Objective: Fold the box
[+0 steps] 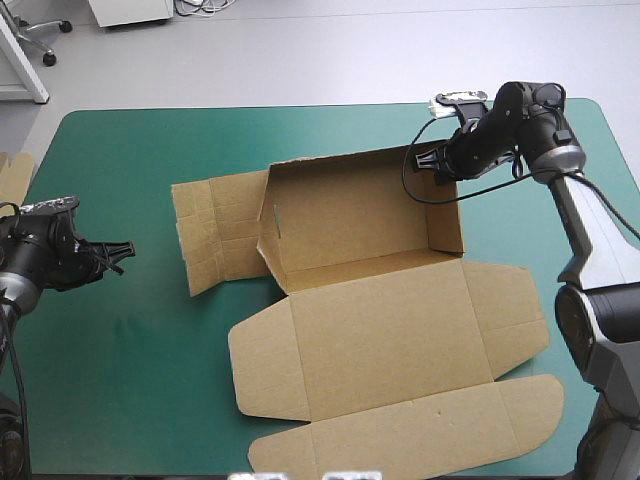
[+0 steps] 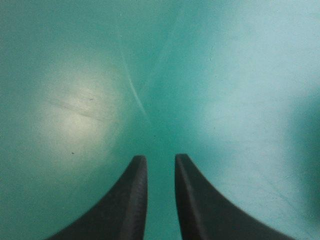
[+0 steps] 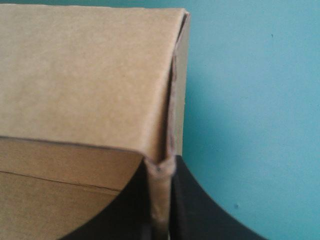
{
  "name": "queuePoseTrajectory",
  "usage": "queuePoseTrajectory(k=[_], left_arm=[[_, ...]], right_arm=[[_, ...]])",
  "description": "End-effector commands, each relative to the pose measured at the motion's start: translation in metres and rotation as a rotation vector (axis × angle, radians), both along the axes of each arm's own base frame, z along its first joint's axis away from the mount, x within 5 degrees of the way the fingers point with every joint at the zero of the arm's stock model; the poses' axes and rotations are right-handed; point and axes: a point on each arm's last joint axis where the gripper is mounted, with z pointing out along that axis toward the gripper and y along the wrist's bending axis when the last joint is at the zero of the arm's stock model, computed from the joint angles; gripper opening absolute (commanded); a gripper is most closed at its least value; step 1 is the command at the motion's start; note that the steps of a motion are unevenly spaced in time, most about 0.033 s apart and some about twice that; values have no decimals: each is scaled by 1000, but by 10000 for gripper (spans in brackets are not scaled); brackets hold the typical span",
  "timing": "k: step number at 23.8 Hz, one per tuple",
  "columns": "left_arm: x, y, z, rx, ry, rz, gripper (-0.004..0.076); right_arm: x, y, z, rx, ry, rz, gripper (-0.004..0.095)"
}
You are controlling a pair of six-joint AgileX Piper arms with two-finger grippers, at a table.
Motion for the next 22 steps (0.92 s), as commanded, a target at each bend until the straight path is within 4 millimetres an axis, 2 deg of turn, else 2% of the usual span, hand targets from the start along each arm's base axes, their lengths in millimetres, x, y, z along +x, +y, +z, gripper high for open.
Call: queuePoseTrajectory(k=[1,5,6,11,18,22], left_arm=[[-1,-2,17,-1,-78,-5,144],[0,-4,17,-25,-80,-18,144],[0,-4,17,-25,-80,-18,144],[-1,-4,17,-26,-75,-17,144],[-1,-4,17,-22,-73,-18,144],[-1,-4,17,-22,-73,-18,145]], right_arm=[[-5,2,28,61,-92,-23,-14],[2,3,19,60,-82,-27,-2],[4,3,17,58,-79,-24,40],[8,3,20,64,-129,-29,441],[5,0,40,34,-203,-26,458],[-10,-4,63,18,-247,-25,458]])
